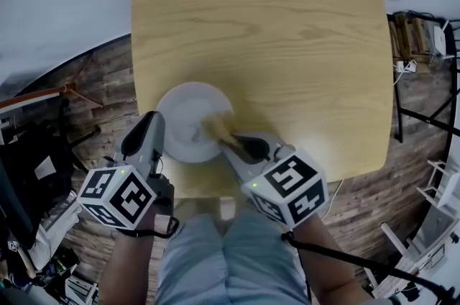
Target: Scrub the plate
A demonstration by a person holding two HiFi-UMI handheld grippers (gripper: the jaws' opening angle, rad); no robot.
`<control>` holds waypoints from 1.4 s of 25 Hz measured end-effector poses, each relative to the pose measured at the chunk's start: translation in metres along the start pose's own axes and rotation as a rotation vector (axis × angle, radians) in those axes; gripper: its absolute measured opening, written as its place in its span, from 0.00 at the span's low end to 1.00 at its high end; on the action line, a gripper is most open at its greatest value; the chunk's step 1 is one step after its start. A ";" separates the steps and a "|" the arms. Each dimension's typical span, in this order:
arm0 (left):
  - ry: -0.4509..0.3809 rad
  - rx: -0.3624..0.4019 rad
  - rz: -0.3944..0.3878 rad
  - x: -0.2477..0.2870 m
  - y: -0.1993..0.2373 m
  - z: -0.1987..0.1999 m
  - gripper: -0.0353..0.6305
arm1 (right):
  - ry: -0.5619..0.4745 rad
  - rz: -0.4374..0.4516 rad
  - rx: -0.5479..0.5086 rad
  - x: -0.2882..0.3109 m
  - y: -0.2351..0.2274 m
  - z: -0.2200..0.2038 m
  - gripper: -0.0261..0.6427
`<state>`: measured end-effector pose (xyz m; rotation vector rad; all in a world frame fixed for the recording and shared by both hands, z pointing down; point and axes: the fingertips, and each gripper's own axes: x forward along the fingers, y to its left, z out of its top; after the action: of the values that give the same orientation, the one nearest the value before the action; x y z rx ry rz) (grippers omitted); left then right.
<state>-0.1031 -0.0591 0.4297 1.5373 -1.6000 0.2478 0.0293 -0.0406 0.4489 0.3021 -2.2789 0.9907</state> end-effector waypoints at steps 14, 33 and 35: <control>-0.025 0.039 -0.035 -0.003 0.001 -0.011 0.14 | 0.019 0.132 -0.036 0.011 0.087 -0.037 0.10; -0.098 0.242 -0.020 -0.030 0.002 -0.001 0.15 | -0.120 -0.028 -0.042 -0.020 0.073 -0.008 0.10; -0.167 0.233 -0.031 -0.048 -0.006 0.016 0.15 | -0.179 -0.049 -0.063 -0.032 0.076 0.010 0.10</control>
<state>-0.1125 -0.0369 0.3848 1.7995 -1.7232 0.3035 0.0166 0.0030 0.3797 0.4330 -2.4454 0.8959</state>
